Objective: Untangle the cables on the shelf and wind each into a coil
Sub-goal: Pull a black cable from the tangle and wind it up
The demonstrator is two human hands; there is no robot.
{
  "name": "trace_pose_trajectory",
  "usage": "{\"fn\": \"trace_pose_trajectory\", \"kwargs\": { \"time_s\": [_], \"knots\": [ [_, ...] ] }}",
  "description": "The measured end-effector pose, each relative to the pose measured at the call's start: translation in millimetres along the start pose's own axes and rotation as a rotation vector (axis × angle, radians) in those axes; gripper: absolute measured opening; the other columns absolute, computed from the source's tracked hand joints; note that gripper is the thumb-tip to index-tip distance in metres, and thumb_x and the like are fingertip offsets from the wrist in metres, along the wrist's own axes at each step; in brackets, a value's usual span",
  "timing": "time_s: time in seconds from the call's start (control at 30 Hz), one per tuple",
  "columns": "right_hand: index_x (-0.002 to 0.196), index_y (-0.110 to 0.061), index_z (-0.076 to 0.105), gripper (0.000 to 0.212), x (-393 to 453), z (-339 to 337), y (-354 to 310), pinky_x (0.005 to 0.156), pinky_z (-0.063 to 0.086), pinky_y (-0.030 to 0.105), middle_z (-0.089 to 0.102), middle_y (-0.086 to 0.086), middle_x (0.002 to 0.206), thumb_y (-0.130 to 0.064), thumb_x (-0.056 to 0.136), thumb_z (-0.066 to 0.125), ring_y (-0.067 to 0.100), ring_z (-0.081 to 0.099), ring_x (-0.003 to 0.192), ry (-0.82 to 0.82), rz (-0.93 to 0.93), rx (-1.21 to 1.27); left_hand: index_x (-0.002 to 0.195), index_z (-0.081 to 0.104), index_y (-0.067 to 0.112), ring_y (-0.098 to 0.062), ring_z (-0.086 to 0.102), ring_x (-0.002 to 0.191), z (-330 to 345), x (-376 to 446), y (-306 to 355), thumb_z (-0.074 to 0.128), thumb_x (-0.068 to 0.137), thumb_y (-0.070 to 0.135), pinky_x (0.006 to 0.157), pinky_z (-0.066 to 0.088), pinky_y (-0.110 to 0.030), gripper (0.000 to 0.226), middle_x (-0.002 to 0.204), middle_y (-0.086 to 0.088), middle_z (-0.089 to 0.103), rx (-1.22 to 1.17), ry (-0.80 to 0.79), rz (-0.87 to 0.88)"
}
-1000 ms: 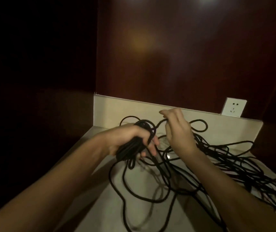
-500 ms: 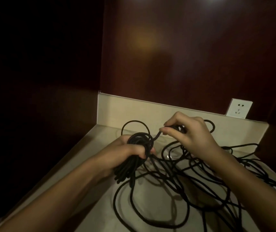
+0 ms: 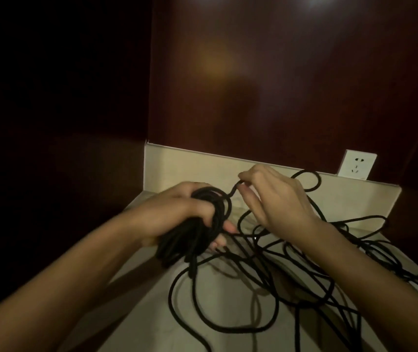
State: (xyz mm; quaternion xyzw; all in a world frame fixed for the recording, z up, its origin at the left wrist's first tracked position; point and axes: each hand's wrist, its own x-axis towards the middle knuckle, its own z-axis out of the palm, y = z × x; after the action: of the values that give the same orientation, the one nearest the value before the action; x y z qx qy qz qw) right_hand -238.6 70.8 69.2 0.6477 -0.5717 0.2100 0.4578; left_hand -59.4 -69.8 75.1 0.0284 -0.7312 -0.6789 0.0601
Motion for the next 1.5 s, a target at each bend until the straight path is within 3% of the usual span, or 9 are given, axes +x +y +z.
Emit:
{"fn": "trace_pose_trajectory", "kwargs": {
  "time_s": [0.27, 0.43, 0.6, 0.73, 0.9, 1.07, 1.17, 1.37, 1.5],
  "knots": [
    [0.137, -0.016, 0.035, 0.046, -27.9, 12.6, -8.3, 0.043, 0.047, 0.044, 0.051, 0.01, 0.11, -0.012, 0.092, 0.039, 0.03, 0.055, 0.056, -0.032, 0.255, 0.14, 0.077, 0.078, 0.002, -0.026, 0.075, 0.064, -3.7, 39.9, -12.2, 0.04, 0.09, 0.0, 0.051, 0.059, -0.031, 0.04, 0.095, -0.019, 0.076, -0.531, 0.137, -0.028],
    [0.119, -0.022, 0.054, 0.025, -35.4, 2.7, -18.3, 0.047, 0.045, 0.034, 0.049, -0.011, 0.063, -0.034, 0.097, 0.055, 0.012, 0.048, 0.05, -0.013, 0.338, 0.322, 0.081, 0.077, 0.001, -0.033, 0.076, 0.072, -21.6, 67.6, -34.5, 0.016, 0.105, 0.011, 0.052, 0.06, -0.037, 0.066, 0.086, -0.018, 0.076, -0.746, 0.273, 0.016],
    [0.104, -0.017, 0.069, 0.036, -21.9, -16.6, 2.5, 0.056, 0.049, 0.037, 0.055, -0.003, 0.088, -0.038, 0.099, 0.041, 0.015, 0.056, 0.073, -0.114, 0.364, 0.082, 0.093, 0.077, -0.007, -0.036, 0.075, 0.074, -11.1, 46.4, -23.6, 0.067, 0.065, 0.002, 0.052, 0.06, -0.039, 0.031, 0.087, -0.022, 0.075, -0.702, 0.166, 0.083],
    [0.101, -0.01, 0.066, 0.03, -7.8, -6.8, -4.3, 0.071, 0.047, 0.039, 0.061, 0.004, 0.094, -0.018, 0.099, 0.036, 0.027, 0.06, 0.089, -0.27, 0.45, -0.164, 0.078, 0.078, -0.006, -0.033, 0.076, 0.084, 24.9, 9.8, -10.3, 0.05, 0.062, -0.012, 0.072, 0.063, -0.034, 0.032, 0.095, -0.026, 0.074, -0.55, 0.078, 0.211],
    [0.109, -0.014, 0.066, 0.027, 1.5, -10.9, -13.6, 0.073, 0.048, 0.028, 0.06, -0.012, 0.072, -0.017, 0.105, 0.04, 0.007, 0.061, 0.075, -0.156, 0.796, 0.459, 0.138, 0.053, -0.001, -0.028, 0.076, 0.092, -9.6, 51.7, -32.8, 0.04, 0.1, 0.006, 0.067, 0.062, -0.035, 0.04, 0.101, -0.015, 0.076, -0.587, 0.256, 0.149],
    [0.089, -0.015, 0.067, 0.033, 3.1, -18.7, -2.2, 0.052, 0.031, 0.014, 0.043, -0.014, 0.05, -0.021, 0.107, 0.04, 0.001, 0.04, 0.049, -0.2, 0.784, 0.734, 0.13, 0.059, 0.0, -0.034, 0.068, 0.113, -3.6, 34.6, -27.6, 0.052, 0.075, 0.0, 0.095, 0.057, -0.039, 0.056, 0.118, -0.023, 0.07, -0.644, 0.229, 0.161],
    [0.072, -0.015, 0.056, 0.041, 20.6, -22.3, 15.4, 0.046, 0.023, 0.021, 0.03, -0.007, 0.052, -0.026, 0.107, 0.038, 0.01, 0.026, 0.048, -0.211, 0.812, 0.812, 0.139, 0.049, 0.008, -0.034, 0.067, 0.115, -8.4, 56.2, -36.5, 0.053, 0.088, 0.004, 0.086, 0.059, -0.037, 0.051, 0.124, -0.023, 0.068, -0.507, 0.264, 0.031],
    [0.057, -0.02, 0.039, 0.047, 51.3, -7.9, 23.6, 0.035, 0.015, 0.015, 0.022, -0.007, 0.05, -0.021, 0.103, 0.04, 0.004, 0.015, 0.039, -0.279, 1.079, 1.289, 0.091, 0.081, 0.008, -0.03, 0.061, 0.107, 32.9, 18.6, 5.1, 0.049, 0.07, -0.006, 0.089, 0.045, -0.039, 0.041, 0.118, -0.021, 0.07, -0.494, 0.042, 0.249],
    [0.057, -0.021, 0.038, 0.046, 46.5, 6.6, 16.8, 0.033, 0.015, 0.014, 0.017, -0.004, 0.053, -0.023, 0.102, 0.04, 0.004, 0.015, 0.036, -0.451, 1.248, 1.371, 0.092, 0.077, 0.0, -0.03, 0.058, 0.094, 36.2, 16.5, 5.2, 0.042, 0.082, -0.01, 0.071, 0.043, -0.033, 0.038, 0.113, -0.028, 0.069, -0.442, 0.237, 0.282]
  ]
}}
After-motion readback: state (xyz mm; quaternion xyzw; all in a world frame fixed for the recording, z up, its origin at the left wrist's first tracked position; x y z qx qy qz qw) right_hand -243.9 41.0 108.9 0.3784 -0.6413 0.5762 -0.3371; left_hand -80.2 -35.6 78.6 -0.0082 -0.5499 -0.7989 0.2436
